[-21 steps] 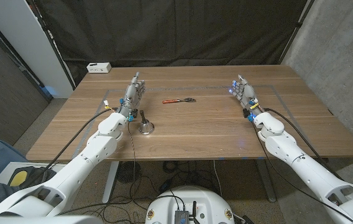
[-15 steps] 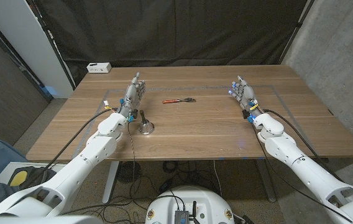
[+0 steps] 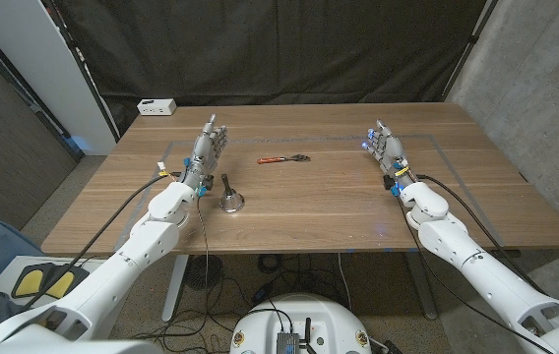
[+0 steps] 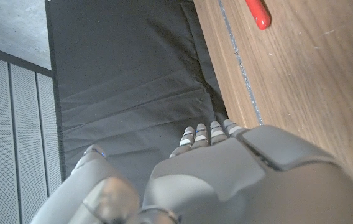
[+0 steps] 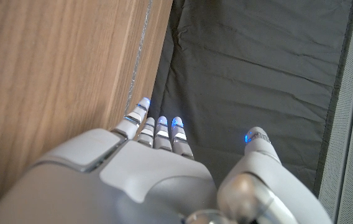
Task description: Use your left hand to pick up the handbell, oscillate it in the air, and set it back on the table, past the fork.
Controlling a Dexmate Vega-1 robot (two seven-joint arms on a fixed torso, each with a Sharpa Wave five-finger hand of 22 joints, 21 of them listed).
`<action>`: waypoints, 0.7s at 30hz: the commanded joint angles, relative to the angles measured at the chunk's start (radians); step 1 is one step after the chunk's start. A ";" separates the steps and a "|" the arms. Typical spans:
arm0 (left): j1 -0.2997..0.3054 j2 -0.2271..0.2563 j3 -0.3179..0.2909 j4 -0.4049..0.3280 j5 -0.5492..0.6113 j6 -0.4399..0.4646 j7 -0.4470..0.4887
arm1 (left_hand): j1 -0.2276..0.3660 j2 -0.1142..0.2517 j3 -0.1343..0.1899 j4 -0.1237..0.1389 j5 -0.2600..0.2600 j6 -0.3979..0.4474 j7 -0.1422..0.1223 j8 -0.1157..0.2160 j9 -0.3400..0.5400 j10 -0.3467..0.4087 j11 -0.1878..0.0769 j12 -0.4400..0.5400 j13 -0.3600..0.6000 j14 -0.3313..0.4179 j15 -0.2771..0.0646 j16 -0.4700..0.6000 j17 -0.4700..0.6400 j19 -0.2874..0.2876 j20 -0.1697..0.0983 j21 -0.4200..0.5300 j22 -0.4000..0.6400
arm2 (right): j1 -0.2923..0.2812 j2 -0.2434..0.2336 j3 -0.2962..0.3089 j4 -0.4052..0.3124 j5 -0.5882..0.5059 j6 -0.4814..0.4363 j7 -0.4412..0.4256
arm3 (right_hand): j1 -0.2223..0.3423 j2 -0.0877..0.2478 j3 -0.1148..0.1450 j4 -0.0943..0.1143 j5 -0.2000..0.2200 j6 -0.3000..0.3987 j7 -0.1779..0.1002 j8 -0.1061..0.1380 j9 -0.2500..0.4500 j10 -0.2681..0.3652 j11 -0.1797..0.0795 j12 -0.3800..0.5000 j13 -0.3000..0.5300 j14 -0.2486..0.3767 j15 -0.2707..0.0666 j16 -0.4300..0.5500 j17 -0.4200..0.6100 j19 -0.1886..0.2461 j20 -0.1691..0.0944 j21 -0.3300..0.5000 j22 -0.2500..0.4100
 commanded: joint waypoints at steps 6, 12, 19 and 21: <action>0.042 0.001 -0.042 0.007 -0.016 -0.115 -0.032 | 0.026 0.008 0.008 -0.013 -0.003 0.029 0.013 0.010 0.004 0.034 0.006 0.016 0.005 0.043 0.007 0.010 0.003 0.006 0.009 0.015 0.003 | -0.034 -0.004 0.003 -0.039 -0.021 0.021 -0.032 | 0.017 0.004 0.004 -0.013 -0.001 0.008 -0.002 0.001 0.002 0.004 0.004 0.000 0.006 0.002 0.008 0.000 0.002 0.010 0.005 0.003 0.004; 0.056 0.013 -0.055 0.001 -0.019 -0.118 -0.027 | 0.039 0.014 0.011 -0.022 -0.008 0.050 0.010 0.012 0.004 0.056 0.005 0.020 0.005 0.071 0.002 0.013 0.003 0.046 0.016 0.025 0.003 | -0.052 -0.013 0.009 -0.070 -0.034 0.024 -0.058 | 0.034 0.022 0.014 -0.022 -0.004 0.074 -0.002 0.022 0.005 0.011 0.005 -0.002 0.006 0.005 0.007 -0.002 0.002 0.013 0.005 0.001 0.004; 0.086 0.043 -0.077 -0.035 -0.010 -0.117 -0.006 | 0.051 0.020 0.015 -0.030 -0.013 0.064 0.010 0.012 0.003 0.075 0.006 0.023 0.005 0.090 0.005 0.015 0.003 0.069 0.017 0.029 0.004 | -0.054 -0.017 0.008 -0.090 -0.048 0.027 -0.068 | 0.047 0.034 0.022 -0.028 -0.006 0.081 -0.014 0.020 0.006 0.017 0.004 -0.003 0.007 0.011 0.007 -0.002 0.002 0.016 0.005 0.001 0.004; 0.095 0.048 -0.084 -0.043 -0.013 -0.119 -0.002 | 0.053 0.022 0.016 -0.032 -0.015 0.070 0.011 0.013 0.003 0.076 0.006 0.023 0.005 0.096 0.006 0.016 0.003 0.075 0.017 0.030 0.004 | -0.054 -0.016 0.008 -0.093 -0.049 0.026 -0.070 | 0.048 0.034 0.022 -0.030 -0.007 0.072 -0.016 0.016 0.006 0.017 0.003 -0.003 0.007 0.011 0.007 -0.002 0.002 0.016 0.006 0.001 0.004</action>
